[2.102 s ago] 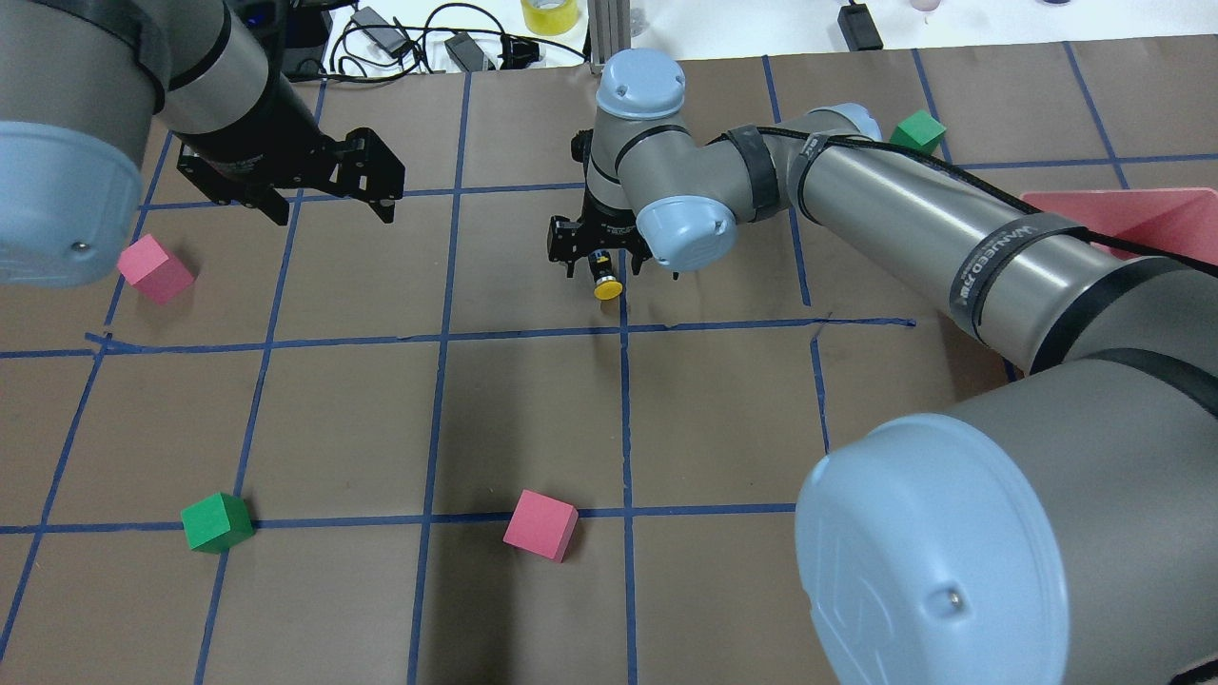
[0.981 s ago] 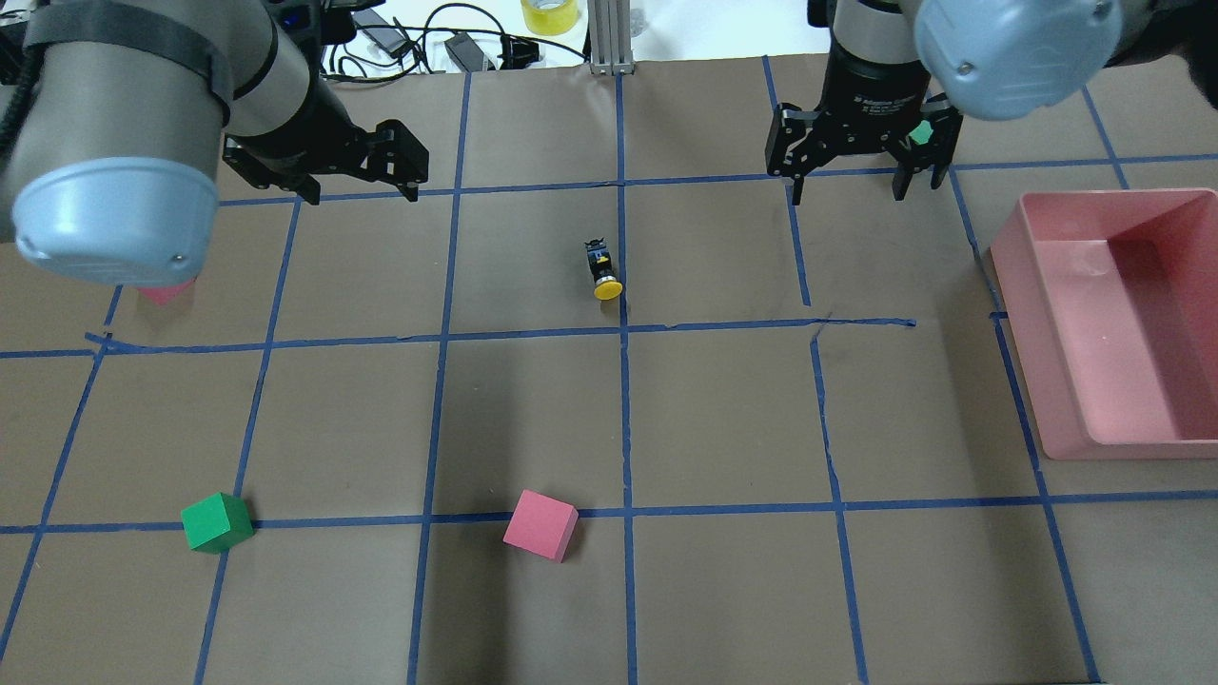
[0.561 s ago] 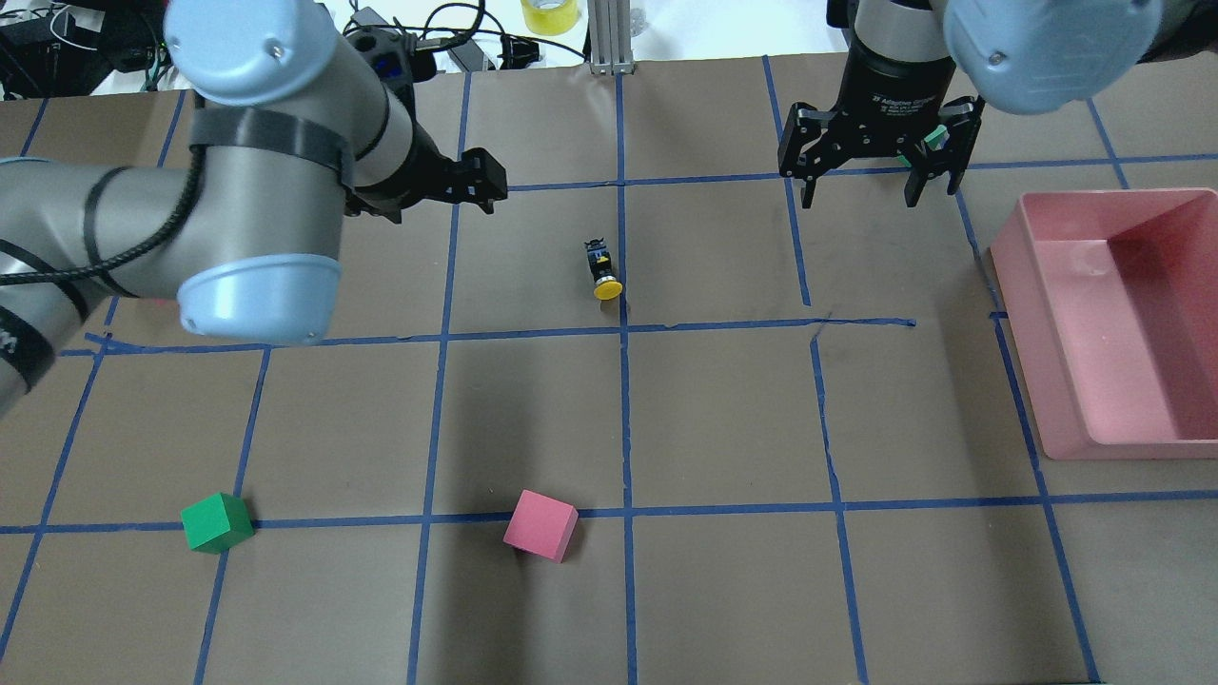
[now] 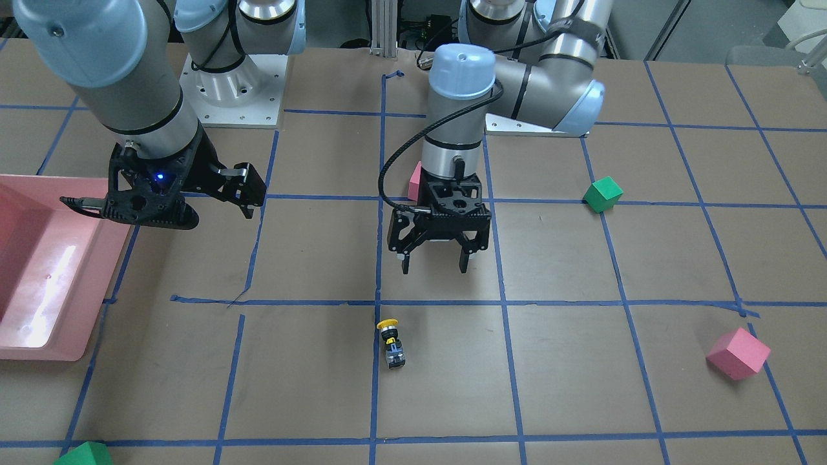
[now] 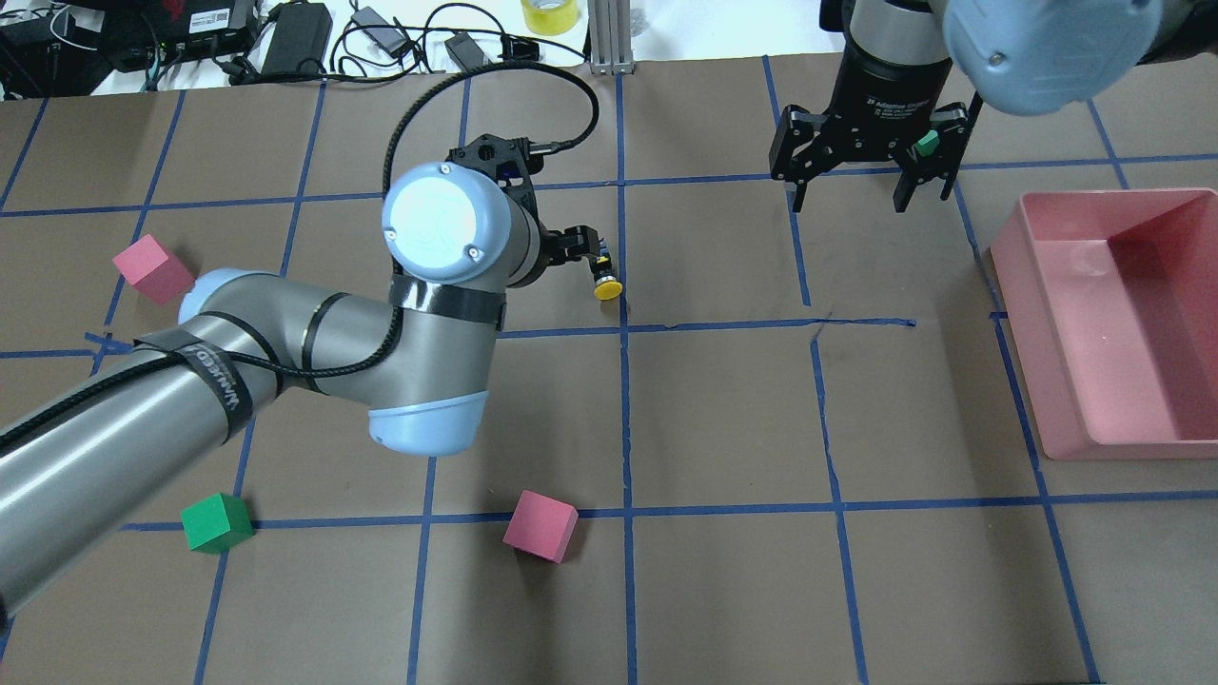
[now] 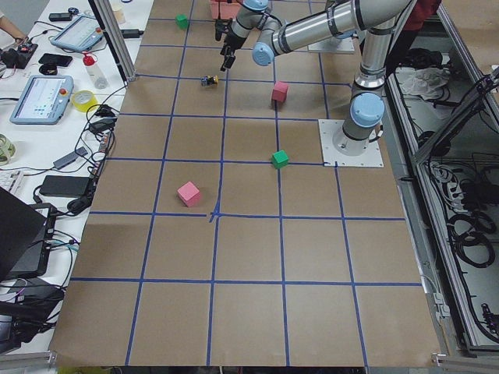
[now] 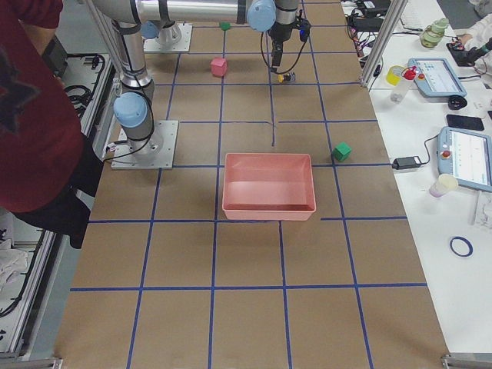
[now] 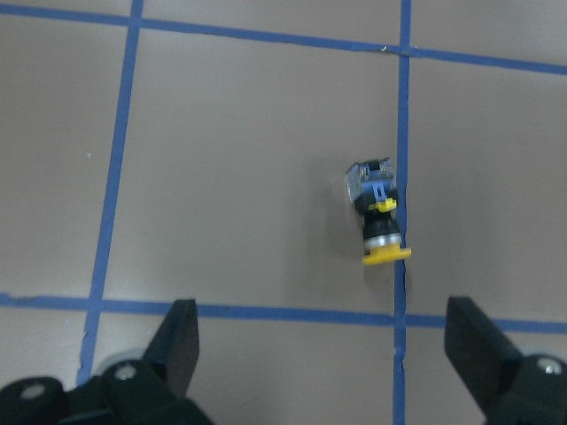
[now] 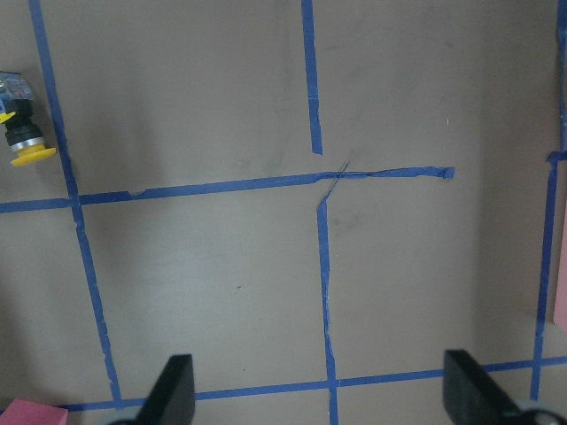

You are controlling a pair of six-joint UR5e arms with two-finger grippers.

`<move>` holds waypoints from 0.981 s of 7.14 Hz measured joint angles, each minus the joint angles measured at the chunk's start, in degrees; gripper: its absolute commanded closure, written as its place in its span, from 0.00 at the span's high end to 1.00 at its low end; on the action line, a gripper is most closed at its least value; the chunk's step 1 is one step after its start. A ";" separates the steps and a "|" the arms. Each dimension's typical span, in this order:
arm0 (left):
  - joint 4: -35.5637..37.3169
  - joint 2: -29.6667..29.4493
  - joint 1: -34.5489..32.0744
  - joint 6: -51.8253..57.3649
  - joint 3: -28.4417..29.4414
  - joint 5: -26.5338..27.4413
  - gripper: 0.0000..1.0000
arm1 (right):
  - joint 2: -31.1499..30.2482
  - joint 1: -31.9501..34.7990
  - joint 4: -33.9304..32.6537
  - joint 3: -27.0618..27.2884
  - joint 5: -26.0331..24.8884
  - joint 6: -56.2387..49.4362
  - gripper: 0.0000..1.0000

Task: Align button upright
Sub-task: 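Reach the left gripper to the lying switch and grasp its body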

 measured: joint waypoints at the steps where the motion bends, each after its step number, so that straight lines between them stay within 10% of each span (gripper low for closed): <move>1: 6.62 -3.62 -1.21 -1.33 -0.58 1.76 1.00 | 0.02 0.00 -0.15 0.00 -0.12 -0.08 1.00; 7: 29.73 -21.93 -6.90 -1.42 -0.08 8.18 1.00 | 0.04 0.01 -0.56 0.04 -0.60 -0.09 1.00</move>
